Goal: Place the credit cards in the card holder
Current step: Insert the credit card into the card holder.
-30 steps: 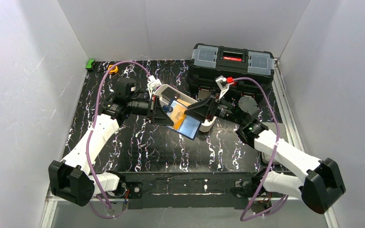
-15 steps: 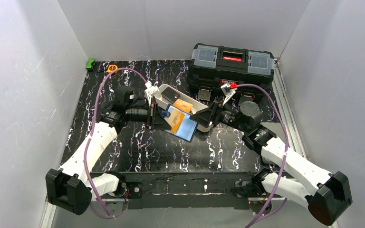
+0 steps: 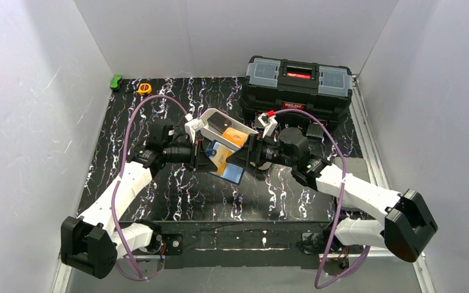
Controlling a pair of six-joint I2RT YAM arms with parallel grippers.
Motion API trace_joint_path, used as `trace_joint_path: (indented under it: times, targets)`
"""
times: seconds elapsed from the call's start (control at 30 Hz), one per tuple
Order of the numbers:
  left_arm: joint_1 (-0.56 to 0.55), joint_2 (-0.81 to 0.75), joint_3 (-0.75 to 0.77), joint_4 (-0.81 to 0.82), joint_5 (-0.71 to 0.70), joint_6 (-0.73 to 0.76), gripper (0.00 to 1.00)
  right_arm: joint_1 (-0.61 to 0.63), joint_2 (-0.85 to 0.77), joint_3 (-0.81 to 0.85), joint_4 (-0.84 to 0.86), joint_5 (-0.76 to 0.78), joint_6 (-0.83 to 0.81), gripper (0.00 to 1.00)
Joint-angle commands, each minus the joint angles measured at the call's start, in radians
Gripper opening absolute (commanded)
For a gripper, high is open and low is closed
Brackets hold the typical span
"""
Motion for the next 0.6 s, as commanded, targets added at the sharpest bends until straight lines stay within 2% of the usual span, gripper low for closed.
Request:
trace_joint_path:
  times: [0.0,0.27,0.57]
  targets:
    - [-0.002,-0.043,-0.049,0.110,-0.003,-0.052,0.00,0.003,0.055,0.080,0.052,-0.021,0.020,0.86]
    - [-0.002,-0.016,-0.015,0.116,0.039,-0.065,0.00,0.003,0.150,0.120,0.142,-0.059,0.079,0.88]
    - [-0.002,0.000,0.002,0.141,-0.005,-0.103,0.07,0.002,0.189,0.158,0.163,-0.093,0.114,0.89]
